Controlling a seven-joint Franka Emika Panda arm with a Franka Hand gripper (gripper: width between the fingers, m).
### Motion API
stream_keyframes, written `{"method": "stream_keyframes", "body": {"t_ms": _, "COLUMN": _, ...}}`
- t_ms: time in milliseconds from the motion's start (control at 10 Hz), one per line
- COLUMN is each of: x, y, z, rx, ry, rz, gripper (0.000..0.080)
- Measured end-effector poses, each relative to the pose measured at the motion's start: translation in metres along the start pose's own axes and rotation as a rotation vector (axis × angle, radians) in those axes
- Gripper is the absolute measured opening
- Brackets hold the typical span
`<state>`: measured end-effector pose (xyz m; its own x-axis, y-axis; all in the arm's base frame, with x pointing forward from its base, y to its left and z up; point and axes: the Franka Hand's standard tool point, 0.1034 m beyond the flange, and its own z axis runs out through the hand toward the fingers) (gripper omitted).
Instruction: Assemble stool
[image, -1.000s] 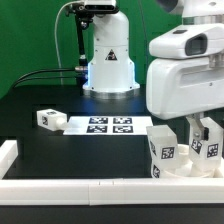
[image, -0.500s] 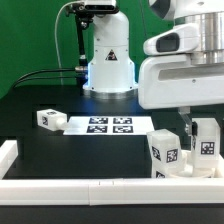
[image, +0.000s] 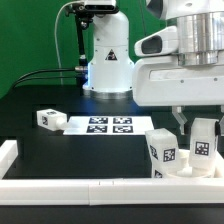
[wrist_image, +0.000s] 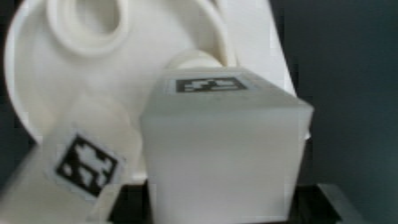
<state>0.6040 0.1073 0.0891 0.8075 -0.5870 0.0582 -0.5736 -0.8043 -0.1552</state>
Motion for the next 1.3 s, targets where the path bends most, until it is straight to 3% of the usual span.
{"method": "stream_keyframes", "body": {"t_ms": 500, "x": -0.003, "y": 0.004, "z": 0.0, "rx": 0.004, "ry": -0.018, "rz": 0.398, "gripper": 0.0333}}
{"method": "stream_keyframes", "body": {"t_ms": 700, "x": -0.008, "y": 0.002, "z": 0.001, "rx": -0.007, "ry": -0.038, "rz": 0.687, "gripper": 0.0333}}
{"method": "stream_keyframes", "body": {"t_ms": 900, "x": -0.009, "y": 0.001, "z": 0.003, "rx": 0.001, "ry": -0.059, "rz": 0.943, "gripper": 0.0333}}
{"method": "stream_keyframes", "body": {"t_ms": 1000, "x": -0.009, "y": 0.001, "z": 0.003, "rx": 0.001, "ry": -0.06, "rz": 0.928, "gripper": 0.0409}}
{"method": "stream_keyframes", "body": {"t_ms": 1100, "x": -0.01, "y": 0.001, "z": 0.003, "rx": 0.002, "ry": -0.06, "rz": 0.89, "gripper": 0.0409}}
{"method": "stream_keyframes", "body": {"t_ms": 1200, "x": -0.01, "y": 0.0, "z": 0.002, "rx": 0.004, "ry": -0.061, "rz": 0.872, "gripper": 0.0544}}
{"method": "stream_keyframes", "body": {"t_ms": 1300, "x": -0.011, "y": -0.002, "z": -0.007, "rx": -0.005, "ry": -0.076, "rz": 0.738, "gripper": 0.0544}}
